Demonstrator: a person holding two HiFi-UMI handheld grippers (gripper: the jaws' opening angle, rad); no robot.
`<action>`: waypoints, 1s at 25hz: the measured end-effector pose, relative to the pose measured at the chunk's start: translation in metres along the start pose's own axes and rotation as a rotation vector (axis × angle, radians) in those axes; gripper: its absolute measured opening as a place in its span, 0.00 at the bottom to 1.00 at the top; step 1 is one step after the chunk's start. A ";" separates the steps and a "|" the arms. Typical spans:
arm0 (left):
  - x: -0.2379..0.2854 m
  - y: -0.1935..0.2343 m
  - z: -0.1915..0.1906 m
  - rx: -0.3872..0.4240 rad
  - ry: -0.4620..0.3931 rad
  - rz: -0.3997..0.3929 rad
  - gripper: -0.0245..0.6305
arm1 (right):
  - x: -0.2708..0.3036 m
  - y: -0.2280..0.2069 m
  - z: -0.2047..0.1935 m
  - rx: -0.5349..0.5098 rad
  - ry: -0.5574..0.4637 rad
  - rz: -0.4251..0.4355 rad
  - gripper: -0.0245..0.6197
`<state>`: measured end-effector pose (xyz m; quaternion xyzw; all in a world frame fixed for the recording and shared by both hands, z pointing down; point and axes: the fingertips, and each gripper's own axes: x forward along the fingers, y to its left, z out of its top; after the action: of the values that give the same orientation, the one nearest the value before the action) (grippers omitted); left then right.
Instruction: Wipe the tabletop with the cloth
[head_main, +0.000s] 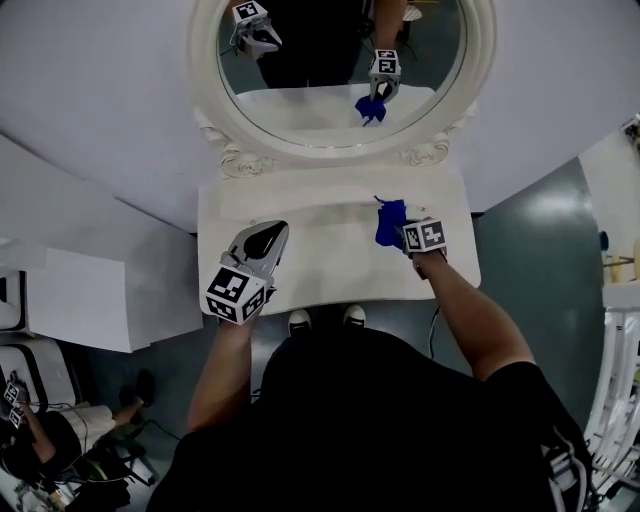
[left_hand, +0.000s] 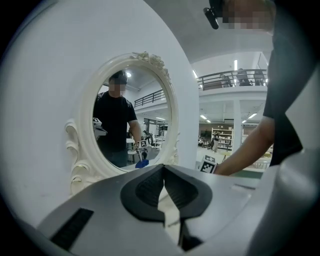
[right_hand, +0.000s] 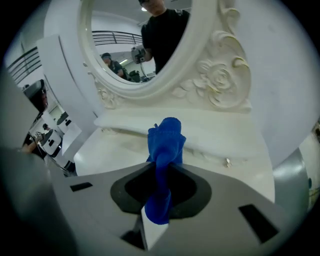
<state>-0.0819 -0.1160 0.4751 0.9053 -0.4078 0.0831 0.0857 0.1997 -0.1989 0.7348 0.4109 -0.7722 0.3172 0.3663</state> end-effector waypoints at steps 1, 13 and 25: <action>-0.006 0.005 0.000 -0.001 -0.001 0.010 0.05 | 0.005 0.016 0.020 -0.026 -0.015 0.022 0.13; -0.063 0.063 -0.013 -0.055 -0.010 0.119 0.05 | 0.087 0.220 0.162 -0.210 -0.056 0.273 0.13; -0.096 0.110 -0.042 -0.111 0.013 0.196 0.05 | 0.179 0.349 0.183 -0.284 0.022 0.387 0.13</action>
<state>-0.2310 -0.1091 0.5047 0.8542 -0.4978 0.0744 0.1300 -0.2288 -0.2545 0.7200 0.1963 -0.8694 0.2741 0.3611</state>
